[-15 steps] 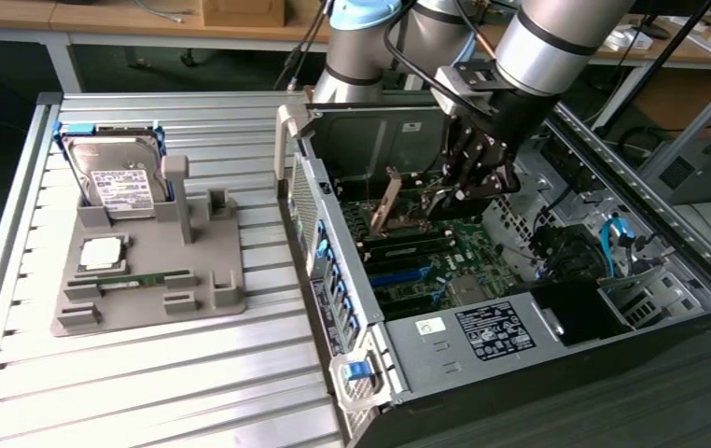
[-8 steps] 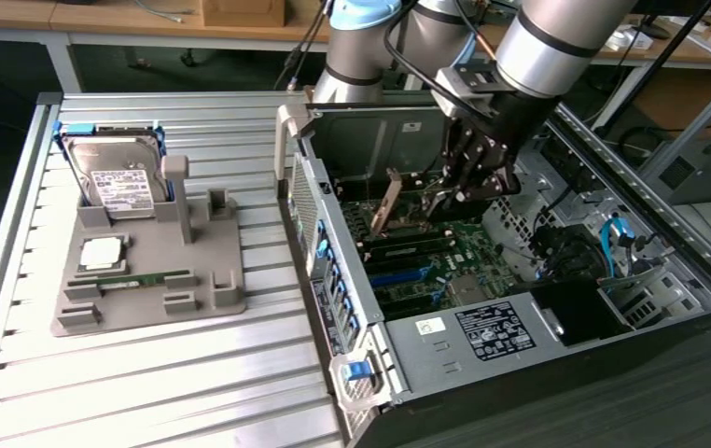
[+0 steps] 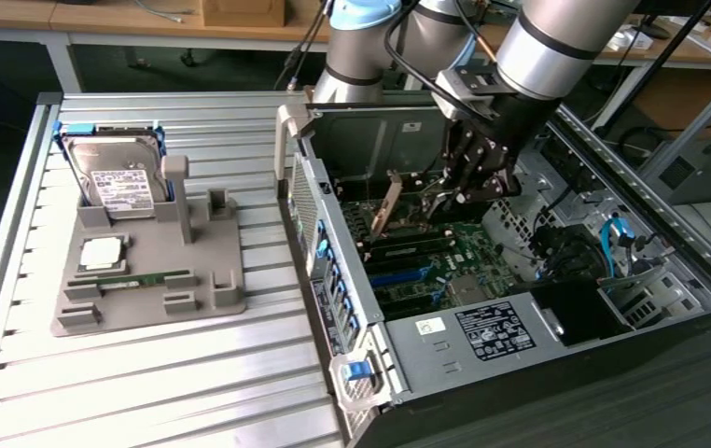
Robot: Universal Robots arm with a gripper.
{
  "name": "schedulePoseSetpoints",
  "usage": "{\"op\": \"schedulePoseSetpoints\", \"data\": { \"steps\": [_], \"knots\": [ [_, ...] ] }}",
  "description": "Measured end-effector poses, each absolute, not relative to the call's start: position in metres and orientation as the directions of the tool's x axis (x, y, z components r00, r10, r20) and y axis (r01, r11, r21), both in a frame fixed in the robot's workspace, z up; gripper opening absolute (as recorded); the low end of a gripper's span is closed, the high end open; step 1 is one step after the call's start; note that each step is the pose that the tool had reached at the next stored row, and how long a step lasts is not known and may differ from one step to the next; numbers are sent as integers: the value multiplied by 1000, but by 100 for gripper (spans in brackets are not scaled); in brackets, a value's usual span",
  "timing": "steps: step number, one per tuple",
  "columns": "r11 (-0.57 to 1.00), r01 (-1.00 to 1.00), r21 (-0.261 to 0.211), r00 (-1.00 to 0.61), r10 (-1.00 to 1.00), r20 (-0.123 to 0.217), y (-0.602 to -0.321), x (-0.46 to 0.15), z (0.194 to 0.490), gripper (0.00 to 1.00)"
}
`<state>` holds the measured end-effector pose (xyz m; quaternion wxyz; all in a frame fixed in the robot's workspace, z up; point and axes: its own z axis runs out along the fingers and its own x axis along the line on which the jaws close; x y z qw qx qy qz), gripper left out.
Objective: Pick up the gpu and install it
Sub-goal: 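Insert the gpu into the slot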
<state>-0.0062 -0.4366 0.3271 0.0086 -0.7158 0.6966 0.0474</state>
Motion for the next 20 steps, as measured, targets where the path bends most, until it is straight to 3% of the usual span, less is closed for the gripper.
{"op": "schedulePoseSetpoints", "data": {
  "steps": [20],
  "knots": [
    [-29, -998, 54, 25, -996, -80, -440, -7, 324, 27]
  ]
}}
